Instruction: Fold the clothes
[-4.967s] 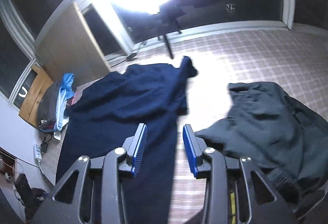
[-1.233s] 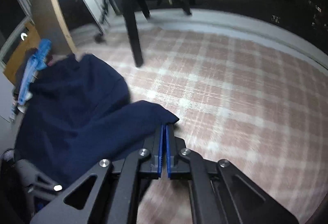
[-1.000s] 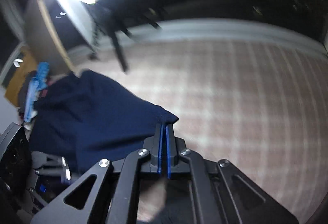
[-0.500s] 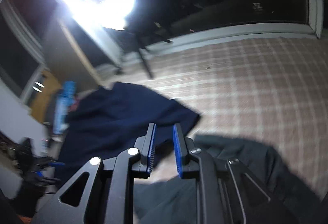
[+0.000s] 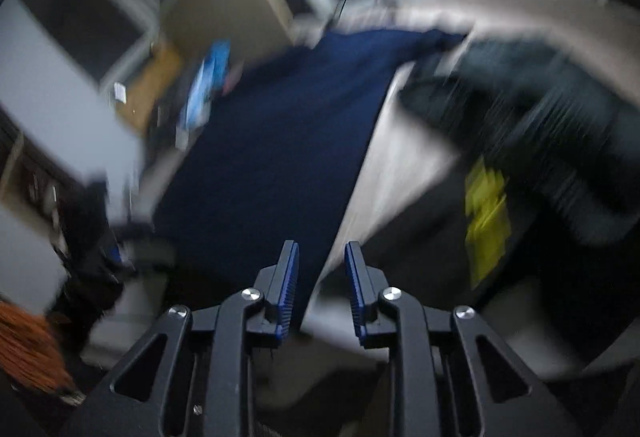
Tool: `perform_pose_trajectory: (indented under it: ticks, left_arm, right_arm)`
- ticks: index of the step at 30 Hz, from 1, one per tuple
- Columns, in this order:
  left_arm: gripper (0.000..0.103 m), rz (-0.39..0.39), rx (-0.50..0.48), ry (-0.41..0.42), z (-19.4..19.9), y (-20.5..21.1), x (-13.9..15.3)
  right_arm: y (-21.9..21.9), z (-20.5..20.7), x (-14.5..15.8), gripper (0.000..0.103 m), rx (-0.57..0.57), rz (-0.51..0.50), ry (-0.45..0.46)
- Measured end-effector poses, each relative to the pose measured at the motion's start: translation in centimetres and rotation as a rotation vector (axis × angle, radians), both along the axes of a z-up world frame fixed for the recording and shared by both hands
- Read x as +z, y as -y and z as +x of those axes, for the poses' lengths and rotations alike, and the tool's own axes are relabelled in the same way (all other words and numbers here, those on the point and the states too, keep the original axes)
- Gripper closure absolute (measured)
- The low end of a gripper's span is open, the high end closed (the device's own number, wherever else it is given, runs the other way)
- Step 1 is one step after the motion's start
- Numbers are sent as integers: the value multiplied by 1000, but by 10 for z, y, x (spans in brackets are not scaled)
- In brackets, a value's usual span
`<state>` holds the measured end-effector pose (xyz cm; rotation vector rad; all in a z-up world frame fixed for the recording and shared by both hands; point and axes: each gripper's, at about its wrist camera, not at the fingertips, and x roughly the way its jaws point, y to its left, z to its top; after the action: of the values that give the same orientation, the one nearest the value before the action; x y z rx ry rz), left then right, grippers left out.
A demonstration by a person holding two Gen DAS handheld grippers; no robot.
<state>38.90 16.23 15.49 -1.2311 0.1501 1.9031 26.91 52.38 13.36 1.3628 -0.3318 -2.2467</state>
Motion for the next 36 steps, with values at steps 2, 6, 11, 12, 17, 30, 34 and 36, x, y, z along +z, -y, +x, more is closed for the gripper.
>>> perform_pose_trajectory:
  ticks: [2, 6, 11, 12, 17, 30, 34, 36]
  left_arm:
    - [42, -28, -51, -32, 20, -22, -10]
    - [42, -79, -141, -87, 54, -57, -28]
    - [42, -49, -88, -76, 63, -43, -32]
    - [42, -47, -72, -76, 64, -40, -34]
    - [42, -40, -34, -105, 65, -36, -42]
    - [41, 48, 10, -195, 44, -94, -44]
    - [73, -4, 46, -218, 29, -108, -51]
    - [103, 32, 46, -162, 21, -103, -51]
  right_arm:
    - [28, 9, -20, 79, 25, 37, 29]
    - [58, -2, -48, 79, 38, 103, 57]
    - [84, -3, -68, 79, 90, 217, 61]
    - [88, -1, -67, 78, 99, 241, 47]
    - [104, 4, -71, 87, 142, 305, 22]
    - [73, -18, -39, 100, 28, -86, 172]
    - [72, -23, -36, 100, 16, -147, 201]
    - [69, -22, -33, 100, 16, -180, 205]
